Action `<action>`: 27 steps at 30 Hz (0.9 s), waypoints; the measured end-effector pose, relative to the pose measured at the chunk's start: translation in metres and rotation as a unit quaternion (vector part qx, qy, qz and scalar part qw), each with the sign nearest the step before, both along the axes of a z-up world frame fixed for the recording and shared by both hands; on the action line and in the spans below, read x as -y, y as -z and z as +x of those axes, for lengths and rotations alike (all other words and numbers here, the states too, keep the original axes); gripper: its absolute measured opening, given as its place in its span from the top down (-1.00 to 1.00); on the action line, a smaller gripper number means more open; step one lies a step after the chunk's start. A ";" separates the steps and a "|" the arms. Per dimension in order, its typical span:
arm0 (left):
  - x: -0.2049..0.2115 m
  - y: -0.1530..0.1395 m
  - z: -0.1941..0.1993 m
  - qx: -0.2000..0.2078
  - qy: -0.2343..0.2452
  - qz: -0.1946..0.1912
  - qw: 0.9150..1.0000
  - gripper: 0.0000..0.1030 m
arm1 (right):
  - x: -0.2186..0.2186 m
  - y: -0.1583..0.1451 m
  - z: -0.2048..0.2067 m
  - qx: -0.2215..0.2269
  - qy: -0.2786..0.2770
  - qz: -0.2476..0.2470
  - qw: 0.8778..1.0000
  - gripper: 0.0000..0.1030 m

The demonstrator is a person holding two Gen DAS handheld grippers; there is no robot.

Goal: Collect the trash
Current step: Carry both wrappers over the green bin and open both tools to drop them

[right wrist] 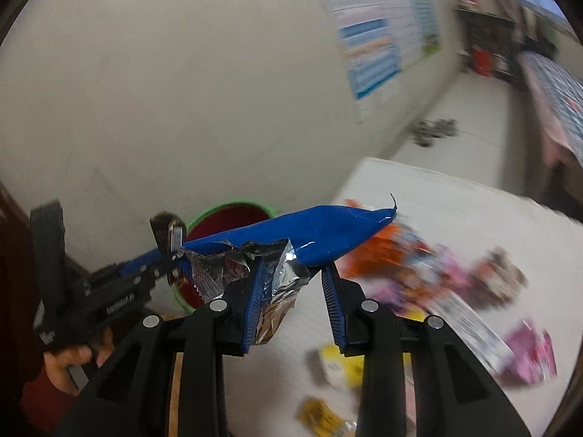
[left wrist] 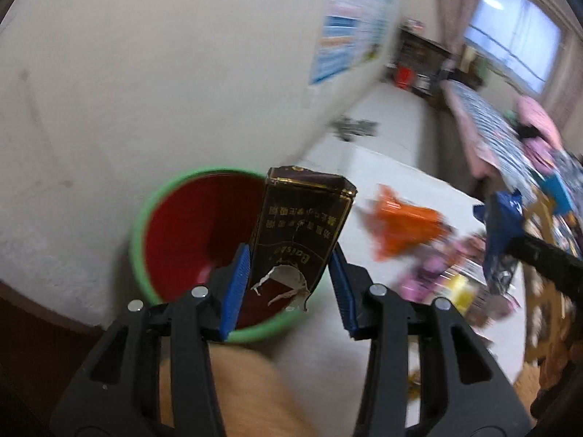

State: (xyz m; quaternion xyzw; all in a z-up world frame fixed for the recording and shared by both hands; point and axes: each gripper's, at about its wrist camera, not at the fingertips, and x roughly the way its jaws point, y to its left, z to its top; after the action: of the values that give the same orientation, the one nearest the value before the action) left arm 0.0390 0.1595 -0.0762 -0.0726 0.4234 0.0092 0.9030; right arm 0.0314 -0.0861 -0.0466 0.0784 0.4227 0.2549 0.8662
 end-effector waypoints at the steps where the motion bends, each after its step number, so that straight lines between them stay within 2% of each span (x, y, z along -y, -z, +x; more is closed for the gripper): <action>1: -0.010 0.001 0.002 -0.002 -0.013 0.002 1.000 0.18 | -0.013 0.002 0.005 0.000 -0.013 -0.006 1.000 0.37; 4: -0.044 0.009 0.012 -0.012 -0.048 0.007 0.999 0.18 | -0.054 0.013 0.022 0.000 -0.054 -0.028 0.998 0.37; 11: -0.073 0.028 0.027 -0.033 -0.068 0.007 0.997 0.17 | -0.120 0.043 0.050 -0.010 -0.107 -0.080 0.991 0.35; 13: -0.078 0.032 0.029 -0.031 -0.083 0.012 0.996 0.12 | -0.130 0.046 0.052 -0.011 -0.113 -0.083 0.990 0.26; 14: -0.083 0.034 0.028 -0.030 -0.088 0.010 0.996 0.09 | -0.134 0.048 0.054 -0.011 -0.118 -0.084 0.989 0.07; 15: -0.084 0.036 0.030 -0.030 -0.089 0.007 0.996 -0.04 | -0.137 0.048 0.053 -0.008 -0.119 -0.086 0.989 -0.07; 16: -0.086 0.036 0.030 -0.030 -0.093 0.006 0.995 -0.25 | -0.141 0.050 0.054 -0.005 -0.121 -0.087 0.989 -0.09; 17: -0.088 0.037 0.029 -0.027 -0.098 0.004 0.995 -0.31 | -0.144 0.050 0.053 -0.003 -0.122 -0.089 0.989 -0.09; 23: -0.088 0.038 0.023 -0.029 -0.106 0.002 0.994 -0.35 | -0.137 0.047 0.045 -0.007 -0.117 -0.079 0.990 -0.10; 27: -0.084 0.038 0.020 -0.033 -0.103 -0.002 0.994 -0.38 | -0.112 0.039 0.032 -0.007 -0.100 -0.071 0.992 -0.24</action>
State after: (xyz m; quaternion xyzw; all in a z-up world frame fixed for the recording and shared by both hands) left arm 0.0595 0.2434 -0.1142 -0.1171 0.4430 0.1041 0.8827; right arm 0.0638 0.0255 -0.0856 -0.0242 0.4519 0.3092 0.8364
